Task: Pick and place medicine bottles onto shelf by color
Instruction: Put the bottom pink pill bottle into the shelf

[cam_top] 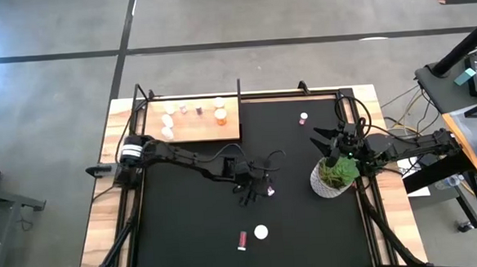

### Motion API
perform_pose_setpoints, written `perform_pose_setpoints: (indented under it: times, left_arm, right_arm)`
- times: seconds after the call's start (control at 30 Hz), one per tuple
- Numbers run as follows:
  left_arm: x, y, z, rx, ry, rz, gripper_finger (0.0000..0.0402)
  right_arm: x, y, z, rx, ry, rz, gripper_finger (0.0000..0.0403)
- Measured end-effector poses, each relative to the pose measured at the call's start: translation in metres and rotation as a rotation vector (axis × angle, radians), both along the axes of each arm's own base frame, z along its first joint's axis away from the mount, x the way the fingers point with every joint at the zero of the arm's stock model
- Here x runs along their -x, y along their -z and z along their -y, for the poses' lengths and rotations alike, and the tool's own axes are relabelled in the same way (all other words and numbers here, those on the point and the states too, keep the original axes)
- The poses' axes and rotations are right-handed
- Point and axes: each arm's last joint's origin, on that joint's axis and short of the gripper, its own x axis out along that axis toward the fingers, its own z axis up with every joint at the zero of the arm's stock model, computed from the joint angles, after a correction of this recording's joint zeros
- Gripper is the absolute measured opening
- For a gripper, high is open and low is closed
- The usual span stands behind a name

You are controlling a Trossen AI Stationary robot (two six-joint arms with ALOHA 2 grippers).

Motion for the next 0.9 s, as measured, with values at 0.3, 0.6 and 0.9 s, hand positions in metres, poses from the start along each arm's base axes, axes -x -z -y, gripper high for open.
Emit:
perform_pose_setpoints:
  times: [0.3, 0.6, 0.9]
  left_arm:
    - [-0.003, 0.02, -0.018, -0.025, -0.015, -0.045, 0.0237]
    - [-0.002, 0.024, -0.024, -0.025, -0.025, -0.059, 0.0214]
    - [-0.002, 0.024, -0.024, -0.043, -0.002, -0.054, 0.0172]
  right_arm:
    - [0.0, 0.0, 0.0, 0.0, 0.0, -0.002, 0.024]
    - [-0.001, 0.0, 0.0, 0.001, 0.0, -0.006, 0.024]
    - [-0.001, 0.0, 0.0, 0.001, 0.0, -0.006, 0.024]
